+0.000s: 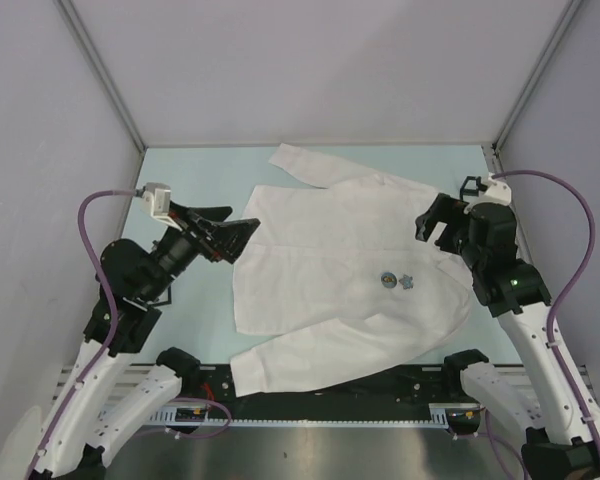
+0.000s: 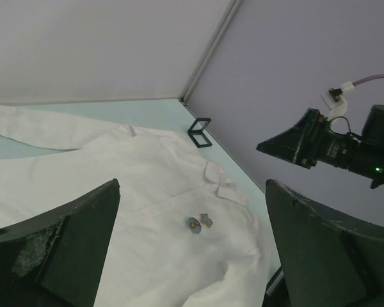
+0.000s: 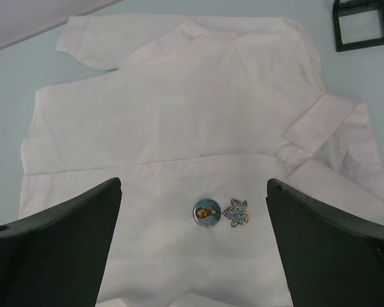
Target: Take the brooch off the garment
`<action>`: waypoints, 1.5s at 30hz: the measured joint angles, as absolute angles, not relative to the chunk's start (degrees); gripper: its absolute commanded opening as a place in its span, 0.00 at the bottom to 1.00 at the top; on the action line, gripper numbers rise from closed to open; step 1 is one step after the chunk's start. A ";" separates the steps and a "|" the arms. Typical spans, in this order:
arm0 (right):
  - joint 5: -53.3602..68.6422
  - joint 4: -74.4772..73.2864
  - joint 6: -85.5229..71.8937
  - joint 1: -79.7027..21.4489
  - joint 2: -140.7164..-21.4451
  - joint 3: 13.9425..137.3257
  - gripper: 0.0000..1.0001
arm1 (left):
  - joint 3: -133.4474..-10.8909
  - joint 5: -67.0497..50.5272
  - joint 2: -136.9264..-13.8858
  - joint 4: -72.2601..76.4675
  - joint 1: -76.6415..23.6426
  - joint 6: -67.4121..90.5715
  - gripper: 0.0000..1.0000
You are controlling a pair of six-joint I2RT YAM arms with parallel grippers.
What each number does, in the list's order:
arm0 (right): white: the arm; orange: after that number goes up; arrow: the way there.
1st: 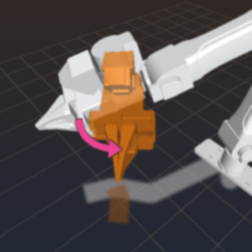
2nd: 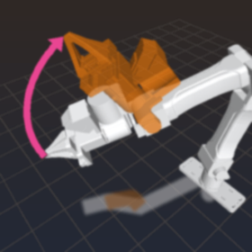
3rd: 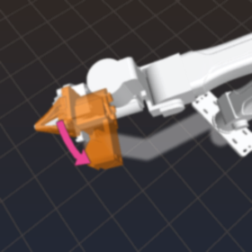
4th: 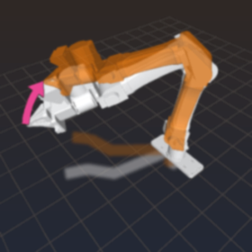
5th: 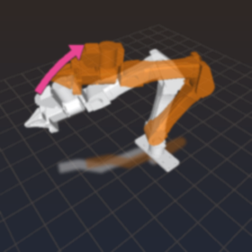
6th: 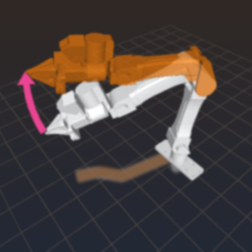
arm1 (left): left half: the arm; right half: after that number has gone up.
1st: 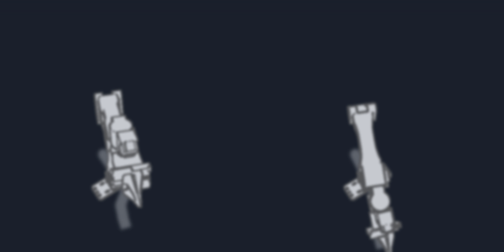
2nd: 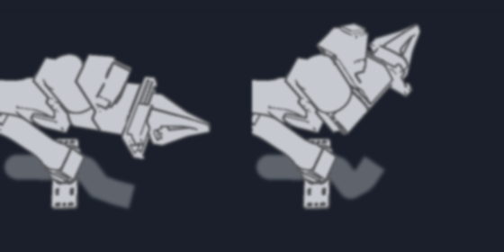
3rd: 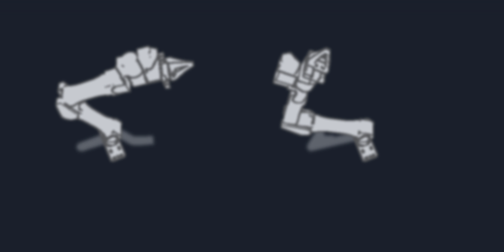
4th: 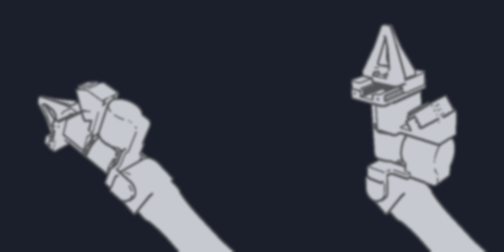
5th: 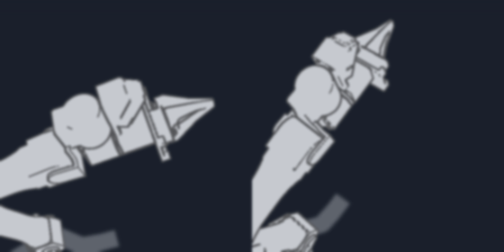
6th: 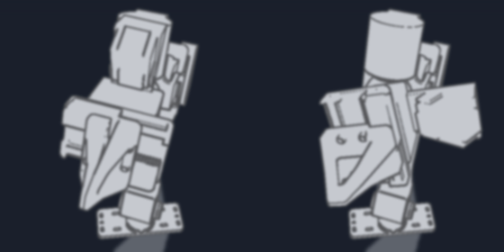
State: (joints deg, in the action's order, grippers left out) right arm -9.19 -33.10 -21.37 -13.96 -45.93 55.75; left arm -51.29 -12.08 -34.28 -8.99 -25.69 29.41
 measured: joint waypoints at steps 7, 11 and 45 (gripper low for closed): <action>-14.35 -34.24 -23.92 -21.67 -50.98 55.75 1.00 | -48.03 -21.39 -42.06 -0.19 -26.39 34.46 1.00; -14.46 -34.52 -26.26 -24.93 -55.42 54.94 1.00 | -46.26 -23.75 -50.61 2.66 -30.55 36.10 0.99; -2.63 -23.81 -43.29 -3.66 -56.01 27.46 0.30 | -88.51 -21.21 -120.84 -2.50 -55.35 31.44 0.23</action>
